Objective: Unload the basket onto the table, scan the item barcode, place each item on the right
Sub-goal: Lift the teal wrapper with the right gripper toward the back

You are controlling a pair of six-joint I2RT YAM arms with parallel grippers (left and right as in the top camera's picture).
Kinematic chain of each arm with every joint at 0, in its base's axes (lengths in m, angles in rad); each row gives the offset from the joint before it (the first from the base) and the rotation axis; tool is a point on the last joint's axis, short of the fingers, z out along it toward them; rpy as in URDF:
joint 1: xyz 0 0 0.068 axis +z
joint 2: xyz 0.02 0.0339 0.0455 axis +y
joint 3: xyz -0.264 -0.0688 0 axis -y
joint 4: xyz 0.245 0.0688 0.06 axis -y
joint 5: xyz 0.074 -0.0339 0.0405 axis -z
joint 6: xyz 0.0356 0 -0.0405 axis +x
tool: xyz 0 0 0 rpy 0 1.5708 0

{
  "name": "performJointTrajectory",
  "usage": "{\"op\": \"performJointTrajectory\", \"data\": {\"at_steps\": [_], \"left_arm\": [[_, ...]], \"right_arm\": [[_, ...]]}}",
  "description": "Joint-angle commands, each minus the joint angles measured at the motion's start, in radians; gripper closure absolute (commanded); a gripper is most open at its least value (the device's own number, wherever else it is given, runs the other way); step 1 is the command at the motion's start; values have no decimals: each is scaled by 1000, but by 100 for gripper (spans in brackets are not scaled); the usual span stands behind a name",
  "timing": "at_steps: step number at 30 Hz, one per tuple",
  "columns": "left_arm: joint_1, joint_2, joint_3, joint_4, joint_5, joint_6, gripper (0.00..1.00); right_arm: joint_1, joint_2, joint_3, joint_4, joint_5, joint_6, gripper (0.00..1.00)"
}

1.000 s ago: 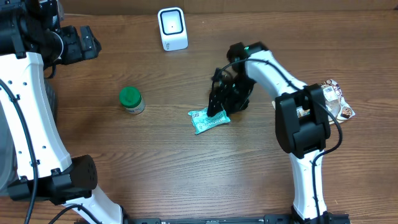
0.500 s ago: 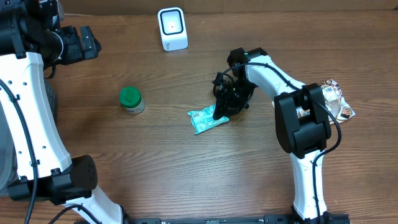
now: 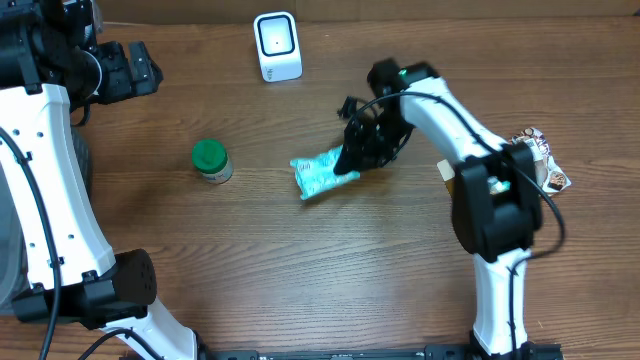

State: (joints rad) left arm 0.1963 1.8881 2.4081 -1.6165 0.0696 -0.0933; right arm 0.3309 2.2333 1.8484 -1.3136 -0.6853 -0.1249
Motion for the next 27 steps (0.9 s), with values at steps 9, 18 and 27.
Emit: {"op": "performJointTrajectory", "data": {"at_steps": [9,18,27], "left_arm": [[-7,-3,1,1,-6,19,0],[-7,-3,2,1,-6,19,0],[-7,-3,1,1,-6,19,1]], "right_arm": [[-84,-382,70,-21,-194,-27,96],[-85,-402,70,-57,-200,-21,96],[-85,-402,70,-53,-199,-22,96]]}}
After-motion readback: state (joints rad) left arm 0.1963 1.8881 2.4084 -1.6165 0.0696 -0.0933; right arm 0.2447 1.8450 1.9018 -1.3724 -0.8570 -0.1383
